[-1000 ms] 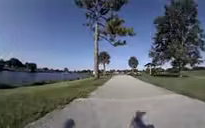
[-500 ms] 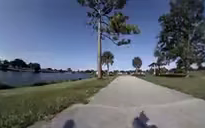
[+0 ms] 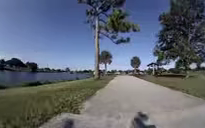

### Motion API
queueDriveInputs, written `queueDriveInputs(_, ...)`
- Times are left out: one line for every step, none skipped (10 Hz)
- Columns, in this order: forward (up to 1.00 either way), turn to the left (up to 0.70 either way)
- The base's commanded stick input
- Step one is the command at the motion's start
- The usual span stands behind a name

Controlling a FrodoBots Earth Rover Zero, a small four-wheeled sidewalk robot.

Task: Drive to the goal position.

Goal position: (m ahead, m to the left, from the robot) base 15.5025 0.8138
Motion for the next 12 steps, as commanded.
queueDriveInputs(0.85, 0.0)
queueDriveInputs(0.85, 0.0)
queueDriveInputs(0.85, 0.0)
queueDriveInputs(0.85, 0.0)
queueDriveInputs(0.85, 0.0)
queueDriveInputs(0.85, 0.0)
queueDriveInputs(0.85, 0.0)
queueDriveInputs(0.85, 0.0)
queueDriveInputs(0.85, 0.0)
queueDriveInputs(0.85, 0.0)
queueDriveInputs(0.85, 0.0)
queueDriveInputs(0.85, 0.0)
